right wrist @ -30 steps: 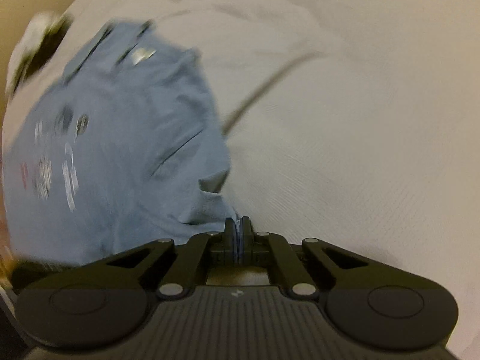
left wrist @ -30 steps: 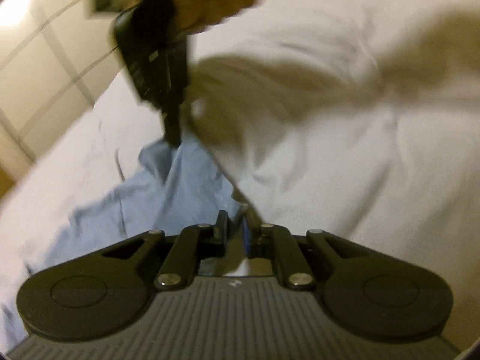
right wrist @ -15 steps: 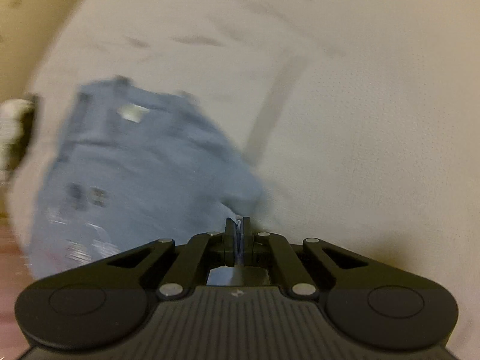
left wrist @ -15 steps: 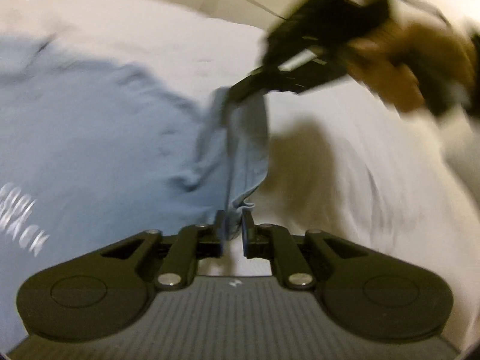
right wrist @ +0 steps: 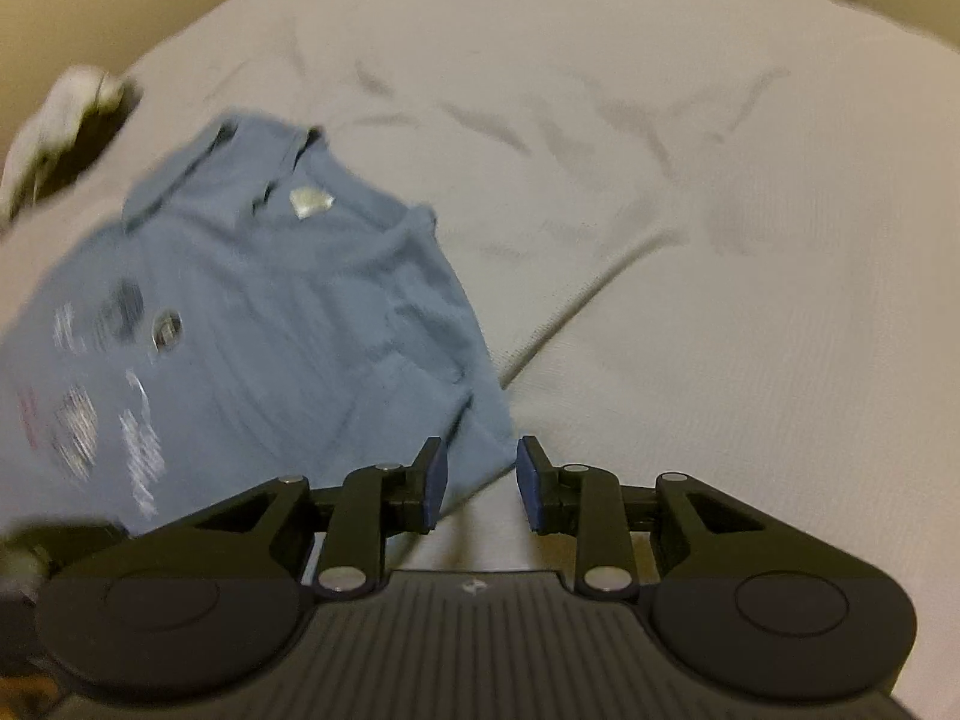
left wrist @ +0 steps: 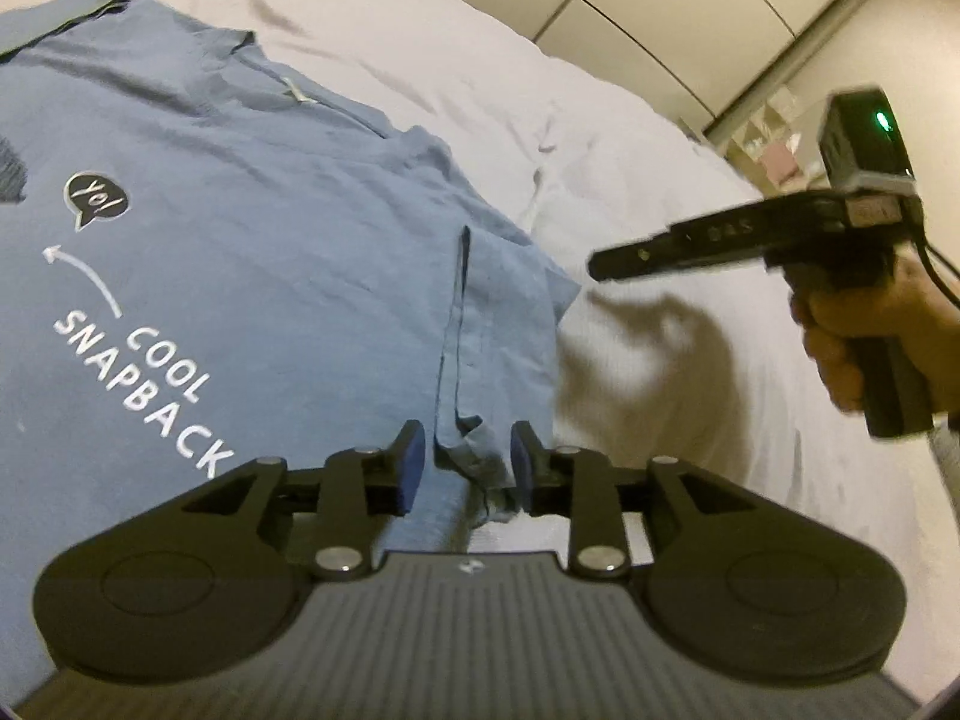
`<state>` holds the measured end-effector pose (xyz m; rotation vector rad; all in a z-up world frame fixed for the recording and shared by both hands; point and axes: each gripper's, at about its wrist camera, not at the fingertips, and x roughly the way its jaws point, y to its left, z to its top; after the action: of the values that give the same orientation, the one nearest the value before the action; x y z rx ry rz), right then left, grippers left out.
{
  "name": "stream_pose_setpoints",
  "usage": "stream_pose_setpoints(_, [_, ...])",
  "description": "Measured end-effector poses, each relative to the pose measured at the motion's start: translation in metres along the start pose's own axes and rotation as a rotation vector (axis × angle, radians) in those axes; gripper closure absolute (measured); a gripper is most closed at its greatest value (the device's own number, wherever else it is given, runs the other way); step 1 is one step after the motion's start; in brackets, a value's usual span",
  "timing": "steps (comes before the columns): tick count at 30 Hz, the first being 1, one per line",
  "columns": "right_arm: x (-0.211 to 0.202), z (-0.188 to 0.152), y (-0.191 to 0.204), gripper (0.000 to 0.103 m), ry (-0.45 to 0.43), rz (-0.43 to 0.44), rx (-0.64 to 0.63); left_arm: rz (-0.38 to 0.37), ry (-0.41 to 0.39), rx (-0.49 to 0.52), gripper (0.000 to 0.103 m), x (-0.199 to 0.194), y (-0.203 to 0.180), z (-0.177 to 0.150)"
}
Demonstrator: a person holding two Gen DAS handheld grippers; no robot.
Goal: Fold clothes
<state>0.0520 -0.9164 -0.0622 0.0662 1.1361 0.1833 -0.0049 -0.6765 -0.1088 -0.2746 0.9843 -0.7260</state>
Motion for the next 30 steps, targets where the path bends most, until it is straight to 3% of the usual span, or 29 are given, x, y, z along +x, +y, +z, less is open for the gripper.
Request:
stream_pose_setpoints(6, [0.023, 0.011, 0.005, 0.072, 0.058, 0.056, -0.174, 0.016, 0.055, 0.01, 0.077, 0.018, 0.001, -0.004])
stream_pose_setpoints(12, [0.046, 0.022, 0.009, 0.072, 0.114, 0.112, -0.344, 0.02, 0.053, -0.084, 0.088, 0.014, 0.018, -0.003])
stream_pose_setpoints(25, [0.046, 0.016, 0.001, 0.072, 0.178, 0.164, -0.382, -0.009, 0.046, -0.156, 0.088, 0.014, 0.035, -0.006])
stream_pose_setpoints(27, [0.046, 0.015, -0.001, 0.073, 0.187, 0.172, -0.388, 0.017, 0.04, -0.026, 0.085, 0.012, 0.023, -0.006])
stream_pose_setpoints(28, [0.046, 0.014, -0.001, 0.077, 0.193, 0.174, -0.391, 0.03, 0.038, 0.067, 0.077, 0.011, 0.013, -0.007])
stream_pose_setpoints(30, [0.047, 0.013, -0.001, 0.102, 0.211, 0.153, -0.399, 0.024, 0.039, 0.173, 0.064, 0.01, -0.001, -0.01])
